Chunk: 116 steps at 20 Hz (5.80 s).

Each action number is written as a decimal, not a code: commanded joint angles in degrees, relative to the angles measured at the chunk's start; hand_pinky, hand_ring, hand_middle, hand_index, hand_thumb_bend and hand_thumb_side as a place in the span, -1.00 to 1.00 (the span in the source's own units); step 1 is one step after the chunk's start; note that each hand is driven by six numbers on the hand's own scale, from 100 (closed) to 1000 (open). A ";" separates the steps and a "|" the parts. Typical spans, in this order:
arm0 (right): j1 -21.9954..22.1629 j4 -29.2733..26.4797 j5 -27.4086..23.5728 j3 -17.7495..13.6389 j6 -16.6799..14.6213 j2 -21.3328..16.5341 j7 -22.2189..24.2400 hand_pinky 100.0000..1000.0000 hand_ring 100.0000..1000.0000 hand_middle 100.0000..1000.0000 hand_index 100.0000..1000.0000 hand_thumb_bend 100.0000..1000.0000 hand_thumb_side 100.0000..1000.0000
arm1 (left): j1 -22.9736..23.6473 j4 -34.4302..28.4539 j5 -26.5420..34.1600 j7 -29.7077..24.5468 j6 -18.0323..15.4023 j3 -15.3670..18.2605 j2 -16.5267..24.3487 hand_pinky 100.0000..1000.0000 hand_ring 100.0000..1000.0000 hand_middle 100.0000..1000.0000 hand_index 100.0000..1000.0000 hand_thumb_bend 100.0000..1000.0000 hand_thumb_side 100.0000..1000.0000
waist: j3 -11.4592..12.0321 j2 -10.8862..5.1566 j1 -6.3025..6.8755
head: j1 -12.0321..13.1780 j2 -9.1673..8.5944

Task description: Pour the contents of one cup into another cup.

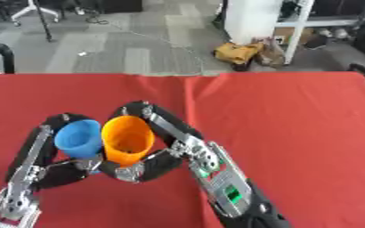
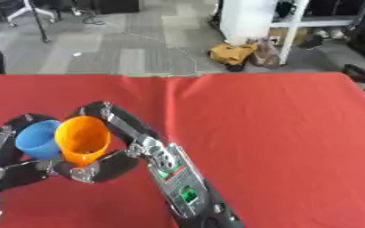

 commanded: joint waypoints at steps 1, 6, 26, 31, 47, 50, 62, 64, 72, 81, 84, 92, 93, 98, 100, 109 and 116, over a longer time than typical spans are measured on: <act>-1.47 -1.10 1.13 0.05 0.21 1.42 -1.08 -0.12 -0.34 -0.79 -0.67 -0.78 -1.00 | -1.36 -1.07 0.05 -0.18 -0.18 -0.33 -0.27 -0.35 -0.34 -0.17 0.18 -0.08 -1.00 | -0.02 -1.12 0.18 | 0.08 -0.90; -2.10 -1.90 3.10 0.15 -0.20 2.14 -2.54 -0.20 -0.41 -0.79 -0.67 -0.79 -1.00 | -1.71 -1.01 0.21 -0.15 -0.19 -0.33 -0.49 -0.35 -0.34 -0.17 0.18 -0.08 -1.00 | -0.07 -1.21 0.15 | 0.03 -0.98; -14.10 0.95 7.68 0.15 -3.06 -0.73 -4.55 -0.35 -0.55 -0.78 -0.64 -0.87 -1.00 | -2.09 0.25 -0.91 -2.56 -0.55 -2.37 -0.12 -0.36 -0.35 -0.18 0.18 -0.06 -1.00 | 0.13 -1.57 -0.23 | 0.25 -0.99; -17.68 3.24 10.54 0.31 -5.27 -3.11 -4.70 -0.33 -0.53 -0.76 -0.62 -0.91 -1.00 | -1.71 0.03 -1.34 -3.82 -0.77 -3.16 0.65 -0.36 -0.35 -0.18 0.18 -0.06 -1.00 | 0.18 -1.75 -0.33 | 0.27 -0.98; -20.79 8.85 19.78 -0.69 -15.27 -6.69 -5.09 -0.30 -0.50 -0.73 -0.57 -0.95 -1.00 | -0.36 -2.06 -0.80 -7.74 -1.65 -3.96 1.85 -0.35 -0.35 -0.18 0.19 -0.02 -1.00 | 0.84 -1.81 -0.59 | -0.16 -1.10; -20.89 8.92 20.56 -0.58 -16.82 -7.09 -4.80 -0.30 -0.50 -0.73 -0.57 -0.96 -1.00 | -0.14 -2.54 -0.29 -8.29 -1.77 -3.80 1.98 -0.35 -0.35 -0.18 0.18 -0.01 -1.00 | 0.95 -1.85 -0.68 | -0.18 -1.10; -21.80 8.96 25.59 0.11 -22.35 -8.11 -4.13 -0.30 -0.50 -0.71 -0.54 -1.00 -1.00 | 0.17 -3.88 0.50 -10.02 -1.89 -3.43 2.49 -0.35 -0.35 -0.18 0.19 -0.02 -1.00 | 1.24 -1.92 -0.94 | -0.15 -1.08; -22.04 9.05 26.74 0.14 -22.95 -8.24 -4.49 -0.30 -0.50 -0.71 -0.56 -1.00 -1.00 | 0.22 -3.92 0.49 -10.30 -1.93 -3.42 2.51 -0.35 -0.35 -0.18 0.19 -0.02 -1.00 | 1.26 -1.93 -0.99 | -0.14 -1.04; -23.07 8.87 31.20 0.35 -24.53 -8.58 -6.52 -0.30 -0.50 -0.70 -0.55 -1.00 -1.00 | 0.17 -3.84 0.34 -10.56 -1.95 -3.38 2.52 -0.35 -0.35 -0.18 0.19 -0.02 -1.00 | 1.31 -2.05 -1.11 | -0.08 -1.11; -23.34 8.45 36.76 1.09 -26.85 -8.03 -8.34 -0.31 -0.51 -0.68 -0.51 -1.00 -1.00 | 0.11 -3.84 0.39 -11.18 -2.08 -3.49 2.47 -0.34 -0.35 -0.18 0.19 -0.02 -1.00 | 1.46 -2.06 -1.08 | -0.14 -1.07; -23.30 8.42 38.28 1.28 -27.58 -7.95 -9.13 -0.31 -0.51 -0.68 -0.51 -1.00 -1.00 | 0.11 -3.87 0.52 -11.51 -2.21 -3.47 2.47 -0.34 -0.35 -0.18 0.19 -0.01 -1.00 | 1.46 -2.05 -1.07 | -0.15 -1.09; -23.36 7.77 42.16 1.88 -29.40 -7.84 -11.05 -0.32 -0.68 -0.67 -0.48 -1.00 -1.00 | 0.11 -3.83 0.84 -12.26 -2.42 -3.43 2.42 -0.34 -0.35 -0.17 0.19 -0.04 -1.00 | 1.48 -2.03 -1.08 | -0.11 -1.10; -23.40 7.64 42.74 1.98 -29.67 -7.82 -11.26 -0.32 -0.70 -0.67 -0.48 -1.00 -1.00 | 0.10 -3.81 0.86 -12.28 -2.42 -3.42 2.41 -0.34 -0.35 -0.17 0.19 -0.02 -1.00 | 1.48 -2.04 -1.08 | -0.11 -1.09; -23.48 7.01 45.94 2.49 -30.87 -7.65 -12.53 -0.32 -0.68 -0.71 -0.46 -1.00 -1.00 | 0.08 -3.80 0.93 -12.34 -2.47 -3.38 2.36 -0.34 -0.35 -0.17 0.19 -0.01 -1.00 | 1.47 -2.06 -1.09 | -0.10 -1.11; -23.47 6.88 47.06 2.62 -31.22 -7.58 -13.12 -0.32 -0.68 -0.73 -0.45 -1.00 -1.00 | 0.08 -3.80 0.96 -12.38 -2.47 -3.38 2.33 -0.34 -0.35 -0.17 0.19 -0.01 -1.00 | 1.48 -2.06 -1.09 | -0.10 -1.11; -23.32 6.70 50.76 3.06 -32.41 -7.27 -15.72 -0.33 -0.67 -0.73 -0.44 -1.00 -1.00 | 0.16 -3.97 1.46 -13.62 -2.75 -3.46 2.28 -0.34 -0.35 -0.17 0.19 0.01 -1.00 | 1.52 -2.02 -1.03 | -0.11 -1.04; -23.21 6.23 52.44 3.43 -33.35 -7.22 -17.56 -0.32 -0.65 -0.72 -0.43 -1.00 -1.00 | 0.21 -4.07 2.88 -15.97 -3.71 -3.42 2.28 -0.33 -0.30 -0.17 0.19 0.03 -1.00 | 1.54 -2.03 -0.99 | -0.13 -1.06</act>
